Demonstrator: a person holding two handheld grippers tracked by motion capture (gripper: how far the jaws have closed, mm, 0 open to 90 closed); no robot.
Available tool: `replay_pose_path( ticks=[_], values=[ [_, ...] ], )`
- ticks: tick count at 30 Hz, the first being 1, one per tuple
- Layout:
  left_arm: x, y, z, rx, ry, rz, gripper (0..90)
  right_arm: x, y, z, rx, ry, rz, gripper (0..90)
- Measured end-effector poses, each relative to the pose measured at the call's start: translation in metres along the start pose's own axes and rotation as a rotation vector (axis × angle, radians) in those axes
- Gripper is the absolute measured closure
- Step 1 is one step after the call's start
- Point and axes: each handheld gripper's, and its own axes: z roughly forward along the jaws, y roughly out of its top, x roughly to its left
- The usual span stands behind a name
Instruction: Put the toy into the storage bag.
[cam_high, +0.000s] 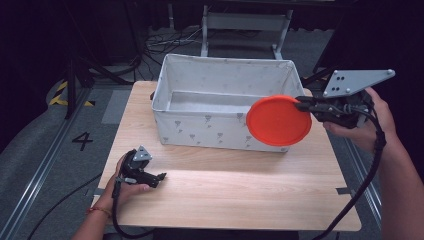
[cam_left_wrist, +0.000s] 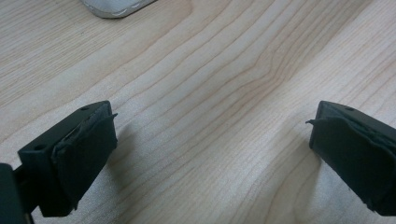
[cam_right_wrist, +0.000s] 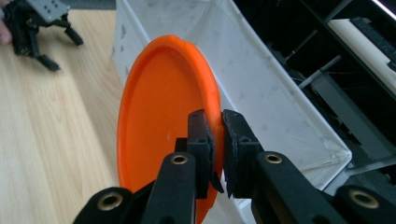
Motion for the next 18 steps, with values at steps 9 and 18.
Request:
replay_pose_path(
  ticks=[9,18],
  values=[
    [0.000,0.000,0.000,0.000,0.000,0.002,1.1,-0.020,0.016,0.006,-0.016,-0.014,0.013,82.8],
    [0.000,0.000,0.000,0.000,-0.001,0.003,1.1,-0.048,0.022,0.023,-0.006,-0.046,0.036,82.8]
  ],
)
